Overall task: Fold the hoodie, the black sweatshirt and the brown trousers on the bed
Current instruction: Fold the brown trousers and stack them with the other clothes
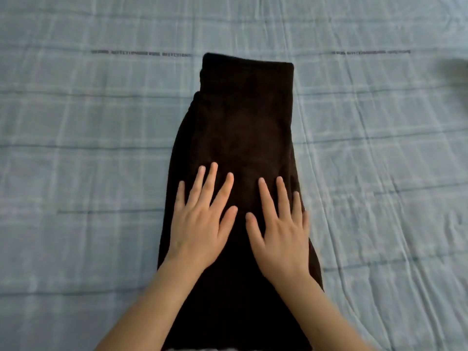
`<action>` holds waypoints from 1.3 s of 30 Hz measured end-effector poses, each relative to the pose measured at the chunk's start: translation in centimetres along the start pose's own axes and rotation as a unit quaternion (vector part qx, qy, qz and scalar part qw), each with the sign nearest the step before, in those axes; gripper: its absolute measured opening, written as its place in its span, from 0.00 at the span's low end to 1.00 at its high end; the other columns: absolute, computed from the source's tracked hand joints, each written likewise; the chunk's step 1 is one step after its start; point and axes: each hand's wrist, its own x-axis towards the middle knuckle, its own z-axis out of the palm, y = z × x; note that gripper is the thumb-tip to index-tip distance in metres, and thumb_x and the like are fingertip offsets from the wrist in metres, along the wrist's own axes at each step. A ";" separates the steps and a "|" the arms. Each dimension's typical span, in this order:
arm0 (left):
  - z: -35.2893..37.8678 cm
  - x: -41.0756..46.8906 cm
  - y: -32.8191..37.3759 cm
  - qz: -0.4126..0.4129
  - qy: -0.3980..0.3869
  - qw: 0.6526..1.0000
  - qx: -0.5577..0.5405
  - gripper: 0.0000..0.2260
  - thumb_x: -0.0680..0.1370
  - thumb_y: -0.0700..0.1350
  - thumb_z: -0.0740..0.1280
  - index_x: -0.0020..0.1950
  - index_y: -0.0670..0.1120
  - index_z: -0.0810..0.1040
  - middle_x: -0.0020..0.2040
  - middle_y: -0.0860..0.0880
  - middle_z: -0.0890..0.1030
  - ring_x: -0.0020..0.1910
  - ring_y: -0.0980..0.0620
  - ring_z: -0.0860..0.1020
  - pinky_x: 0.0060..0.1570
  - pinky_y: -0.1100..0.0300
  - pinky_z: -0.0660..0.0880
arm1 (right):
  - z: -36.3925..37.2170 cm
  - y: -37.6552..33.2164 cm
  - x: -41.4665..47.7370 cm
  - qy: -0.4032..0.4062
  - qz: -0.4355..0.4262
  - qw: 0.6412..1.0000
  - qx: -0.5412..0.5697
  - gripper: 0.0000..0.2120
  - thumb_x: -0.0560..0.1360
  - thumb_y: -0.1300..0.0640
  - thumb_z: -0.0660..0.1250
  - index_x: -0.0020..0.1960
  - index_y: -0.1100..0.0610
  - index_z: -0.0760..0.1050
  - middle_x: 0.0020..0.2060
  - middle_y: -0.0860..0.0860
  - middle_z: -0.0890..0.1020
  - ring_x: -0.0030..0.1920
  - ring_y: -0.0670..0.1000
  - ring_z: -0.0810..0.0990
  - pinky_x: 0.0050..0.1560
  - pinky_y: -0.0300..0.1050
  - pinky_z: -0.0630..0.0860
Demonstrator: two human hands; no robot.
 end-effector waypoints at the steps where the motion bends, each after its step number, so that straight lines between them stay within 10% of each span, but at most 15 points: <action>1: 0.9 0.1 0.0 -0.005 -0.015 1.000 0.008 0.27 0.83 0.58 0.49 0.80 0.51 0.54 0.80 0.45 0.52 0.79 0.45 0.50 0.74 0.39 0.56 | 0.9 0.0 0.3 -0.007 0.014 1.000 -0.013 0.32 0.79 0.37 0.49 0.81 0.37 0.45 0.82 0.45 0.46 0.81 0.60 0.47 0.78 0.63 0.49; 13: -1.4 -7.4 -1.1 -0.044 -0.065 0.986 -0.148 0.28 0.80 0.63 0.51 0.79 0.61 0.48 0.80 0.57 0.40 0.79 0.55 0.39 0.75 0.45 0.55 | -2.7 3.5 -6.8 -0.065 0.083 0.982 0.158 0.38 0.69 0.27 0.61 0.72 0.20 0.44 0.78 0.54 0.57 0.75 0.61 0.61 0.68 0.60 0.66; 18: -2.9 -15.5 0.1 -0.214 -0.043 0.909 -0.356 0.30 0.74 0.66 0.60 0.73 0.74 0.51 0.79 0.53 0.55 0.77 0.53 0.57 0.69 0.55 0.63 | -2.8 4.6 -12.0 -0.058 0.094 0.962 0.248 0.42 0.67 0.32 0.72 0.70 0.19 0.48 0.60 0.48 0.75 0.52 0.42 0.76 0.51 0.40 0.74; 28: -6.8 -22.4 -1.7 -0.218 -0.150 0.857 -0.443 0.36 0.68 0.55 0.77 0.69 0.75 0.61 0.66 0.56 0.65 0.57 0.75 0.66 0.52 0.77 0.63 | -5.3 5.8 -20.7 -0.154 0.087 0.921 0.346 0.41 0.70 0.47 0.77 0.72 0.24 0.57 0.69 0.35 0.72 0.66 0.40 0.74 0.60 0.41 0.79; 32: -5.8 -26.2 -1.5 -0.210 -0.191 0.857 -0.430 0.42 0.68 0.55 0.78 0.69 0.77 0.54 0.67 0.54 0.59 0.64 0.59 0.62 0.64 0.63 0.61 | -3.3 6.1 -24.6 -0.110 0.136 0.906 0.385 0.38 0.72 0.49 0.76 0.73 0.29 0.61 0.67 0.32 0.72 0.67 0.37 0.73 0.64 0.47 0.77; 39: -9.3 -26.3 -0.8 -0.213 -0.009 0.877 -0.431 0.31 0.62 0.59 0.77 0.63 0.72 0.71 0.58 0.62 0.72 0.56 0.70 0.71 0.52 0.68 0.72 | -5.5 3.5 -25.7 0.063 0.147 0.911 0.379 0.25 0.69 0.51 0.78 0.61 0.34 0.75 0.55 0.32 0.79 0.56 0.33 0.78 0.54 0.38 0.76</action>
